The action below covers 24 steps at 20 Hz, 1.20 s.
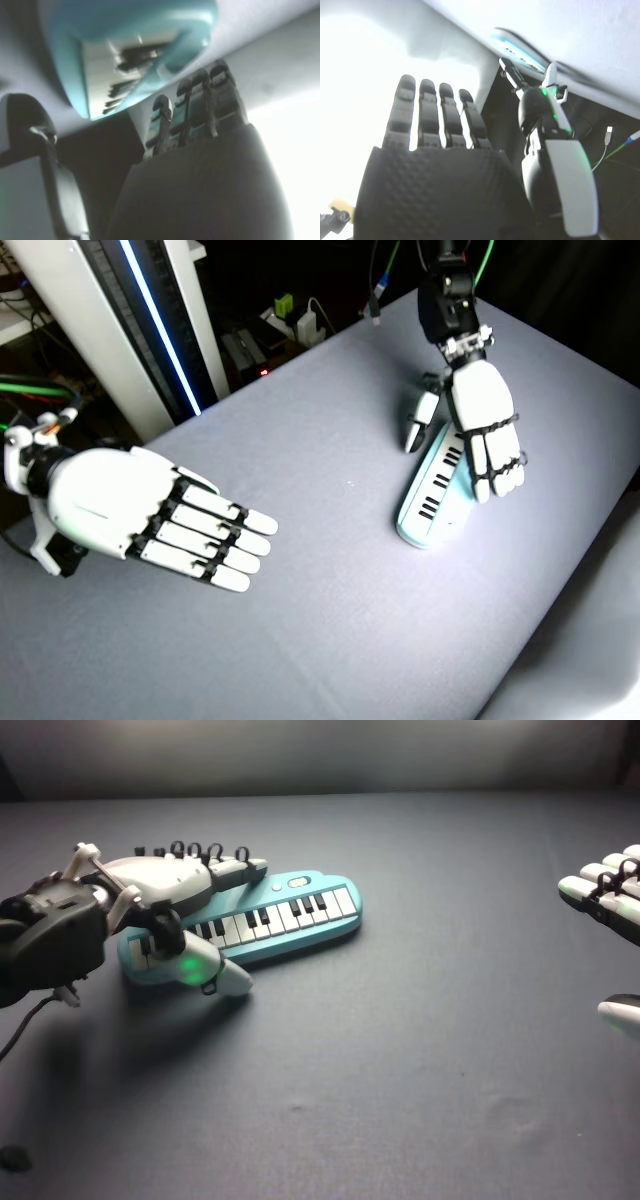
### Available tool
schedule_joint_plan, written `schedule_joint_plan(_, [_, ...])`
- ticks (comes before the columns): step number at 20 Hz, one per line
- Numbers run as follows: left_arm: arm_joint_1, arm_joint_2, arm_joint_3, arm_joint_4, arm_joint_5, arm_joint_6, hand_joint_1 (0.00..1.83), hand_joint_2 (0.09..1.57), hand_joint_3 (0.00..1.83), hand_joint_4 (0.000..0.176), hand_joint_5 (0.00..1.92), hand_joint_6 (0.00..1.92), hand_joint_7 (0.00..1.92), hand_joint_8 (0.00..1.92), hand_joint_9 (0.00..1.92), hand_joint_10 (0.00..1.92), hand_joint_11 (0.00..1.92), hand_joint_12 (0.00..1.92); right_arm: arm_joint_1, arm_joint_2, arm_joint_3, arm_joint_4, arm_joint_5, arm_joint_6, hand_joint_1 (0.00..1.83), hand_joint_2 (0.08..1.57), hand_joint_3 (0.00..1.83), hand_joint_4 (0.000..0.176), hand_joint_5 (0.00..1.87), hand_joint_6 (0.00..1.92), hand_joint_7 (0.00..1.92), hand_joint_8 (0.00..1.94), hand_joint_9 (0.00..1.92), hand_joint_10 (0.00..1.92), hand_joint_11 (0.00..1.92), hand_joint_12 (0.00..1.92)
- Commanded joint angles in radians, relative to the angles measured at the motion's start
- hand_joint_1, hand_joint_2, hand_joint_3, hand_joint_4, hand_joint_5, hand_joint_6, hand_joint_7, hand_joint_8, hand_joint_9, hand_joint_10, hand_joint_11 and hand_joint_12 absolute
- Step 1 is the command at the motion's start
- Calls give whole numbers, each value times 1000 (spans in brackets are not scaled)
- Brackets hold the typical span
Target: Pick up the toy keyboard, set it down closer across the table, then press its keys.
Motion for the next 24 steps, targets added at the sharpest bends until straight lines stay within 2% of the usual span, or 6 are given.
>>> schedule_joint_plan(1, [-8,-6,3,4,-67,7,820,941,0,176,0,0,0,0,0,0,0,0,1,6,1,-4,122,0,358,1342,0,0,0,0,0,0,0,0,0,0])
schedule_joint_plan(3, [-8,-7,2,3,-68,4,937,1000,5,150,0,0,0,0,0,0,2,301,1,6,1,-4,122,0,339,1344,1,2,0,0,0,0,0,0,0,0])
schedule_joint_plan(4, [-7,-6,2,3,-68,-5,1197,1102,0,30,242,2,258,78,220,723,178,1524,1,6,1,-4,122,0,318,1347,2,0,0,0,0,0,0,0,0,0])
schedule_joint_plan(6, [-7,-5,2,3,-68,-9,1305,1118,0,0,404,51,373,395,340,1297,379,1771,0,6,0,-4,122,0,301,1347,2,0,0,0,0,0,0,0,0,0])
schedule_joint_plan(9, [-7,-4,3,3,-66,-10,1479,1261,13,0,202,1522,507,1536,578,1632,661,1900,-2,6,0,-2,122,0,332,1350,2,0,0,0,0,0,0,0,0,0])
schedule_joint_plan(24, [-36,62,-153,435,-337,-357,1445,1337,0,0,175,1851,417,1739,572,1824,598,1921,-9,21,-31,-14,214,24,191,1352,4,25,0,0,0,0,0,0,0,0])
